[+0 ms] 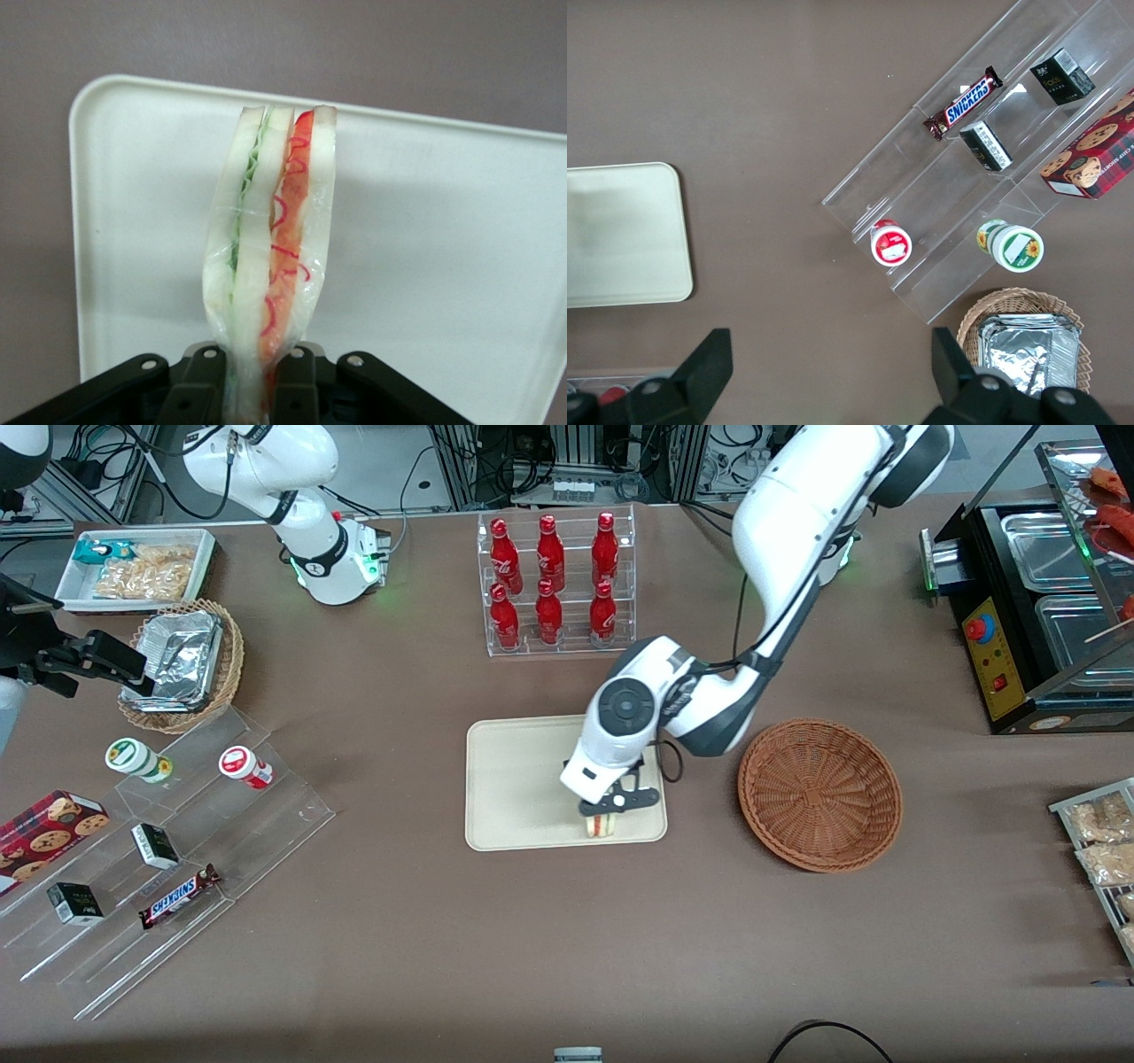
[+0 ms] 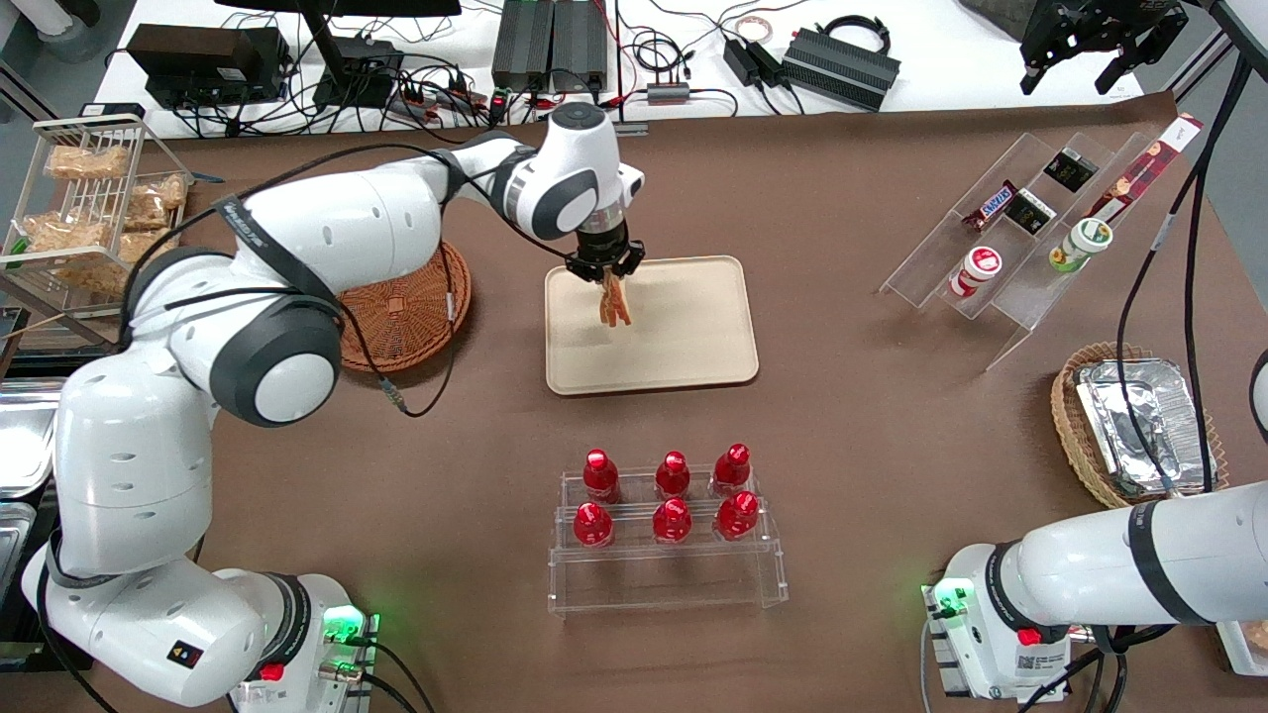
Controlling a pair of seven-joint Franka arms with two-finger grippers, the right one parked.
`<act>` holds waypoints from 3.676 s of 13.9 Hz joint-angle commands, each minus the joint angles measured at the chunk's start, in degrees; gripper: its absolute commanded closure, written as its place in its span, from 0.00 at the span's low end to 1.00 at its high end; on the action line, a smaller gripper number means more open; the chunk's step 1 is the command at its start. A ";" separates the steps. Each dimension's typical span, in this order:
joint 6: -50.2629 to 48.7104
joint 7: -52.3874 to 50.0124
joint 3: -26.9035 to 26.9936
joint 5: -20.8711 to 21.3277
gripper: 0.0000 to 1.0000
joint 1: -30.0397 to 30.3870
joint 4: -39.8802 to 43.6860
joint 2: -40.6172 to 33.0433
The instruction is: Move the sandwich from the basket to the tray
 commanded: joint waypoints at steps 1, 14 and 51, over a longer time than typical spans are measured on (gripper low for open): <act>-4.56 -2.56 0.72 1.51 0.93 -2.68 6.44 3.81; -5.63 -5.20 0.46 0.89 0.00 -5.68 7.16 5.84; -43.33 53.59 9.23 0.72 0.00 30.71 -8.85 -43.56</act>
